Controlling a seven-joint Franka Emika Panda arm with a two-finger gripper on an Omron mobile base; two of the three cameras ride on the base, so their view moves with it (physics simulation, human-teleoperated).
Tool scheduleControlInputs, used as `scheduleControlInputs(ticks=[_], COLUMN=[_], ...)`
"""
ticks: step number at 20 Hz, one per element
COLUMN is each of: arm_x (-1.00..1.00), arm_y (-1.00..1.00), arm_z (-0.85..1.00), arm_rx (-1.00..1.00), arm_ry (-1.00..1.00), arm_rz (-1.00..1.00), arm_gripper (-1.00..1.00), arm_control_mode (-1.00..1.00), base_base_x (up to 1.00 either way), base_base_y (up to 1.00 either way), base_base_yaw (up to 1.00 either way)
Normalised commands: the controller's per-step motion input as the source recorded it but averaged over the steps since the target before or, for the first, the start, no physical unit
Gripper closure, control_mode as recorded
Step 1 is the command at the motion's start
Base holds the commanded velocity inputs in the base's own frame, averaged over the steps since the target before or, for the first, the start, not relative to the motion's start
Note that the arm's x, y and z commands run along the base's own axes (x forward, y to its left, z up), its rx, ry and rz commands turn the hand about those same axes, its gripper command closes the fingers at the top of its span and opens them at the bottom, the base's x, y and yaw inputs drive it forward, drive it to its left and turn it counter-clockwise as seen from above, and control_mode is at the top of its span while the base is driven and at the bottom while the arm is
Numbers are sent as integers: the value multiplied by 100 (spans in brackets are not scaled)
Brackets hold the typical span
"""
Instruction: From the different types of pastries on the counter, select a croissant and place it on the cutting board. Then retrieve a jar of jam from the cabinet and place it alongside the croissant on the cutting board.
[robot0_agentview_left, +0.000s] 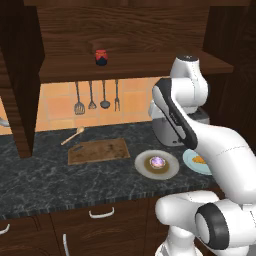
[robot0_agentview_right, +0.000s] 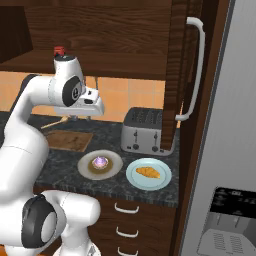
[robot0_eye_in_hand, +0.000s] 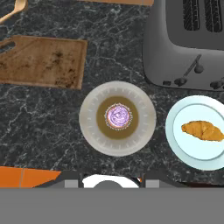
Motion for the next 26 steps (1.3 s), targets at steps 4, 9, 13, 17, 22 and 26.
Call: scheduleControlInputs(ticks=[4, 9, 13, 17, 22, 26], arm_x=[-3, 0, -13, -15, 18, 43], arm_y=[-24, -98, -92, -76, -65, -49], arm_z=[-5, -23, -31, -36, -48, -57], arm_rx=[1, 6, -7, -23, -24, -1], arm_ry=[0, 0, 1, 6, 7, 0], arm_rz=[0, 5, 6, 3, 28, 52], arm_gripper=[-100, -100, -100, -100, -100, -100], arm_control_mode=[-100, -100, -100, -100, -100, -100], base_base_x=[0, 0, 0, 0, 0, 0], base_base_y=[0, 0, 0, 0, 0, 0], base_base_yaw=[0, 0, 0, 0, 0, 0])
